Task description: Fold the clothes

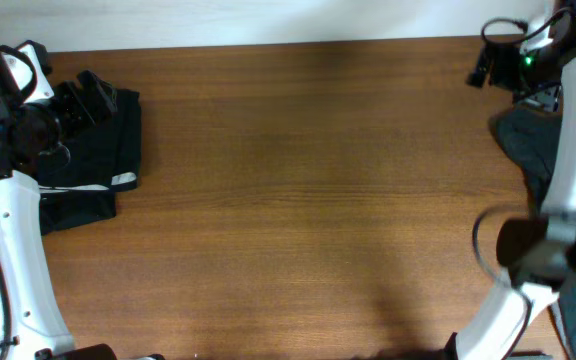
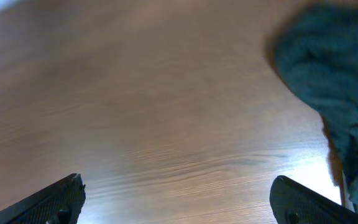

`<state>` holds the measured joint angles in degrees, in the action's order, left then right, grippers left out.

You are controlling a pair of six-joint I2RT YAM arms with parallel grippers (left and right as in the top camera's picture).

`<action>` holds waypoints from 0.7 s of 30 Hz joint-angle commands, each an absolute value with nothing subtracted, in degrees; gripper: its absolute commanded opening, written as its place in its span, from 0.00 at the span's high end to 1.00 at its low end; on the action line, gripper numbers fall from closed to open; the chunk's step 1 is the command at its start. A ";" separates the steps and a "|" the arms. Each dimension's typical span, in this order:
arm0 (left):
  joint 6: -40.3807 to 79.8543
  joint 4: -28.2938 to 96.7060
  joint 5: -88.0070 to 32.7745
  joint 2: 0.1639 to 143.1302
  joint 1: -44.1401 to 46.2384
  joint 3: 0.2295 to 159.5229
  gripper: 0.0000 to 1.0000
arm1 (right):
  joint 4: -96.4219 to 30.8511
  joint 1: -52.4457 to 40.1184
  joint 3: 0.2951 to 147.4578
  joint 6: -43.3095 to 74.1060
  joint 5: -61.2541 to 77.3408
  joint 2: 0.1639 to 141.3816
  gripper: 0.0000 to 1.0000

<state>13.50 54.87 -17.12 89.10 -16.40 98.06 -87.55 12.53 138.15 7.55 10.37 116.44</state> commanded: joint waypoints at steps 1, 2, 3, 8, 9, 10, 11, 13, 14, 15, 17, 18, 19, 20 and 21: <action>13.47 54.96 -16.73 89.38 -16.27 97.47 0.01 | -87.68 7.86 138.78 7.60 10.22 104.84 0.01; 13.47 54.96 -16.73 89.38 -16.27 97.47 0.01 | -87.66 6.20 138.78 7.60 10.22 102.50 0.01; 13.47 54.96 -16.73 89.38 -16.27 97.47 0.01 | -87.66 4.16 138.78 7.60 10.22 99.88 0.01; 13.47 54.96 -16.73 89.38 -16.27 97.47 0.01 | -87.66 -5.69 138.76 7.60 10.24 88.95 0.01; 13.47 54.96 -16.73 89.38 -16.27 97.47 0.00 | -87.68 -8.27 138.76 7.60 10.24 86.52 0.01; 13.47 54.96 -16.73 89.38 -16.27 97.47 0.01 | -87.64 -10.55 138.76 6.59 9.37 84.33 0.01; 13.47 54.96 -16.73 89.38 -16.27 97.47 0.01 | -87.64 -12.64 138.76 4.54 7.40 82.15 0.01; 13.47 54.96 -16.73 89.38 -16.27 97.47 0.01 | -87.64 -15.94 138.76 4.05 5.15 77.89 0.01; 13.47 54.96 -16.73 89.38 -16.27 97.47 0.01 | -87.85 -17.15 138.54 3.77 5.21 75.59 0.01; 13.47 54.96 -16.73 89.38 -16.27 97.47 0.01 | -87.83 -17.61 138.04 3.66 5.37 73.78 0.01; 13.47 54.96 -16.73 89.38 -16.27 97.47 0.01 | -87.15 -17.56 134.89 3.66 5.91 68.12 0.01; 13.47 54.96 -16.73 89.38 -16.27 97.47 0.01 | -86.61 -17.56 133.14 3.66 5.69 65.91 0.01; 13.47 54.96 -16.73 89.38 -16.27 97.47 0.01 | -85.80 -17.56 130.50 3.64 5.48 63.05 0.01; 13.45 54.96 -16.73 89.38 -16.27 97.47 0.01 | -84.66 -17.56 126.85 3.64 5.32 59.53 0.01; 13.47 54.96 -16.73 89.38 -16.27 97.47 0.01 | -83.42 -17.56 123.37 3.64 5.26 56.38 0.01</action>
<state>13.50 54.87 -17.10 89.10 -16.40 98.06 -84.36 -16.99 129.21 4.25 7.07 61.39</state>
